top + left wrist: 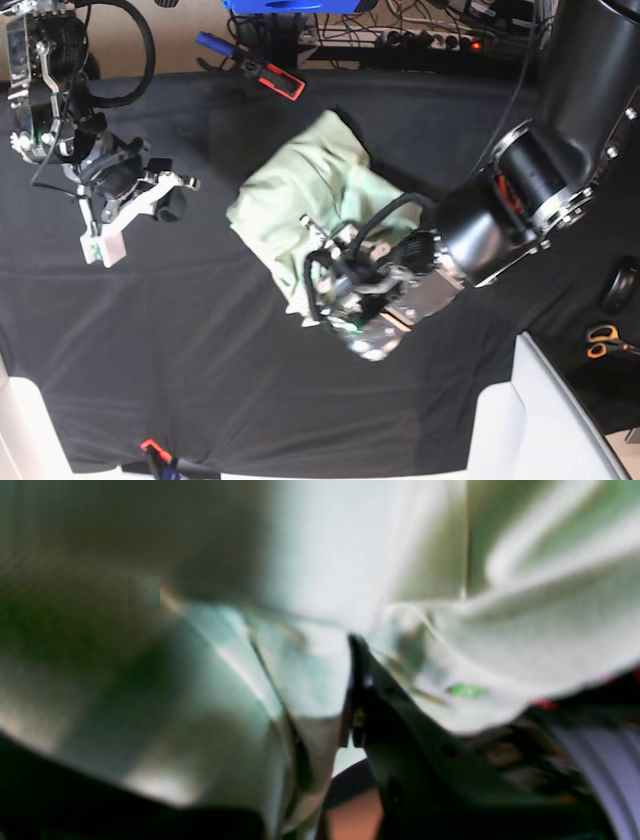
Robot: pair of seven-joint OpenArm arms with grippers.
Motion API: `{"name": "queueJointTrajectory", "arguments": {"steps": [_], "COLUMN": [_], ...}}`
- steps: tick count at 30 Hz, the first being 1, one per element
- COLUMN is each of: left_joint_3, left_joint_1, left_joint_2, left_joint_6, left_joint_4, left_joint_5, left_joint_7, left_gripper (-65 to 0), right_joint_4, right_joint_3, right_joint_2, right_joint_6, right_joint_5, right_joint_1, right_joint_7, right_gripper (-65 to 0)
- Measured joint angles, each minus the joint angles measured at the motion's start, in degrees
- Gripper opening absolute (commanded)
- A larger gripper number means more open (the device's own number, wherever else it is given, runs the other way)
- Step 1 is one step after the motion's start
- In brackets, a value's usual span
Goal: Fold the T-shirt properly
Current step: 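Drag the bundled shirt with the left gripper toward the table's middle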
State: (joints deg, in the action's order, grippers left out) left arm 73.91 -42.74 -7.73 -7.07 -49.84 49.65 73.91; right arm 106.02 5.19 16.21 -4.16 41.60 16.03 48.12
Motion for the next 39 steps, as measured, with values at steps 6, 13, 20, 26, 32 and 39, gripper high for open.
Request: {"name": "queueJointTrajectory", "arguments": {"steps": [6, 13, 20, 26, 32, 39], "left_joint_3": [0.7, 0.2, 0.5, 0.7, 0.8, 0.7], "left_joint_1": [0.8, 0.9, 1.0, 0.7, 0.6, 0.2], "left_joint_2": [4.2, 6.9, 7.6, 8.2, 9.3, 10.0], "left_joint_6": [-0.4, -0.4, -0.4, -0.4, -0.5, -2.2], "left_joint_4": [1.6, 1.5, 1.4, 1.7, 1.7, 4.9], "left_joint_5": [-16.3, -29.2, -30.5, -30.9, -30.8, -31.1], "left_joint_7": [0.0, -3.5, -7.0, -10.0, -10.2, -7.1], "left_gripper": [-65.0, -65.0, -65.0, -65.0, -65.0, -64.8], "right_joint_4": [0.0, 0.0, 0.0, 0.0, 0.0, 0.0], "right_joint_3": [0.0, 0.0, 0.0, 0.0, 0.0, 0.0], "right_joint_2": [-0.1, 0.0, 0.1, 0.1, 0.1, 0.1], "right_joint_6": [0.0, 0.0, 0.0, 0.0, 0.0, 0.0], "right_joint_5": [0.0, 0.0, 0.0, 0.0, 0.0, 0.0], "right_joint_1": [0.0, 0.0, -0.3, -0.9, -1.6, -1.7], "right_joint_7": [0.0, 0.0, 0.0, 0.2, 0.3, 0.4], "right_gripper": [-58.3, -58.3, -58.3, -58.3, -58.3, -58.3]}}
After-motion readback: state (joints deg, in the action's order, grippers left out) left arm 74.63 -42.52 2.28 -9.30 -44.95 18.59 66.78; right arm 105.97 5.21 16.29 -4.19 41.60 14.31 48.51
